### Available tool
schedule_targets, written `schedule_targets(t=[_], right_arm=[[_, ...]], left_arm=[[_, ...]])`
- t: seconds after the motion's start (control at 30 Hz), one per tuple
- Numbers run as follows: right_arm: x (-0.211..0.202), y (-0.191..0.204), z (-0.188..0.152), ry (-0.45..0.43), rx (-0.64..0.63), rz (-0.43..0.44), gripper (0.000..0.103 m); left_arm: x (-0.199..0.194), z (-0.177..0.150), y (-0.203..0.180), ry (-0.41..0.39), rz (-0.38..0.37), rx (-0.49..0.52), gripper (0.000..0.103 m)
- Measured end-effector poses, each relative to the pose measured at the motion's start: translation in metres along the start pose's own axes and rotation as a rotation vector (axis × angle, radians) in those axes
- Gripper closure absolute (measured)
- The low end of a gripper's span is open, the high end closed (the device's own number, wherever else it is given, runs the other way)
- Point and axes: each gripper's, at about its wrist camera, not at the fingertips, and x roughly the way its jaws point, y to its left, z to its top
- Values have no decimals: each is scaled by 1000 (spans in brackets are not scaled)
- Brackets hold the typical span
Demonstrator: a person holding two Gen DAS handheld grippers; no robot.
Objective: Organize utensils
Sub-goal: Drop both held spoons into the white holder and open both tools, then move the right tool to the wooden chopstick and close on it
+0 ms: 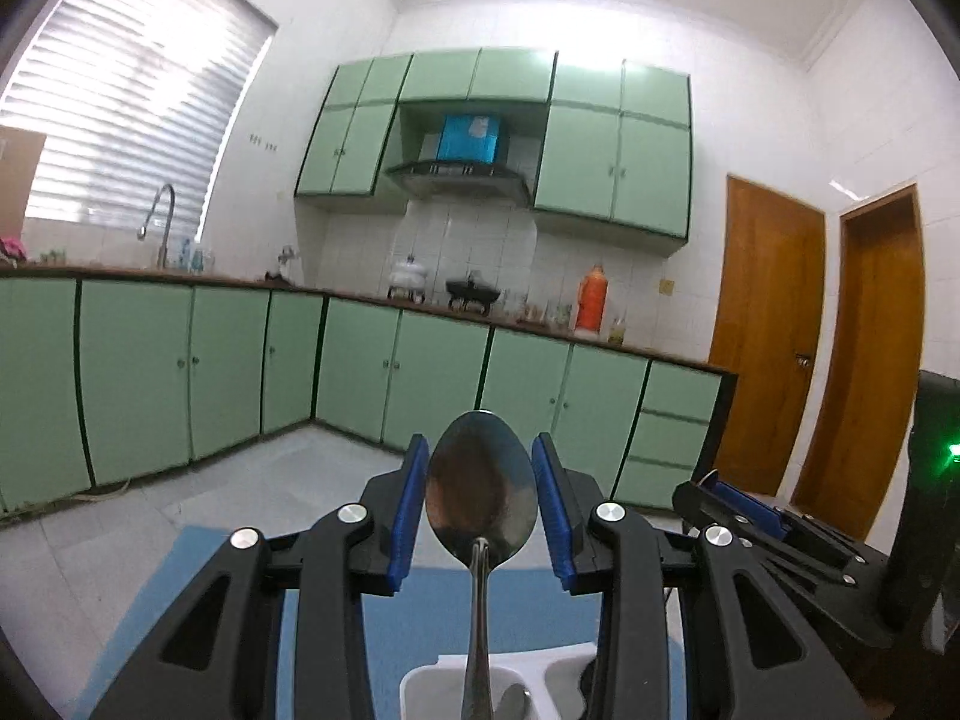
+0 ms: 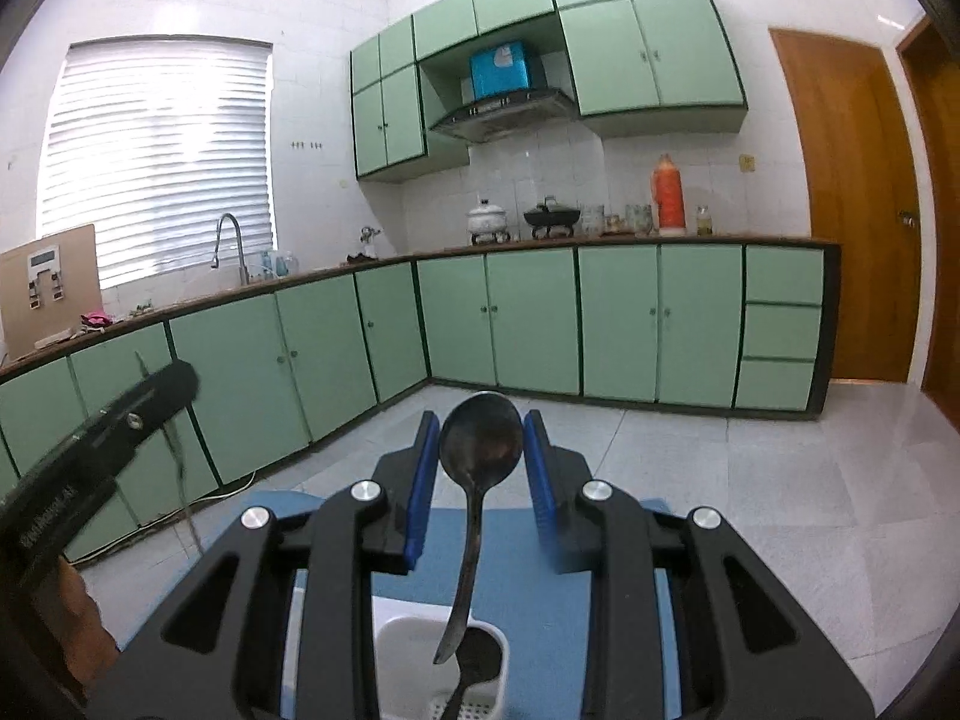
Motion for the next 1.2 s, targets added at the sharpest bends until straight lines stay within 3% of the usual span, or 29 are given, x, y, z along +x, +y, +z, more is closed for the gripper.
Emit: schedule_targets(t=[0.4,0.5,0.57,0.7,0.77,0.9,0.97,1.2], right_arm=[[15,15,-46,115,-39,52,75],[8,13,-53,128,-26,58,73],[1,11,-55,119,-16,57,64],[-24,5,-56,91,-18,28,57],[-41,1,-59,73,-21,7,45],[-73,-5,-70,57,-30,-17,29],[-92,-7,-80,50,-36,-29,15],[-141,-10,-121,105,-89,-35,7]], left_arm=[[29,-48,12,163,29,6,67],[24,-55,16,207,28,-8,57],[18,-57,18,210,31,-14,54],[-4,-62,21,208,41,-7,43],[-17,-63,23,207,51,1,38],[-52,-70,28,208,66,7,19],[-70,-78,29,223,64,12,13],[-124,-114,27,289,89,79,8]])
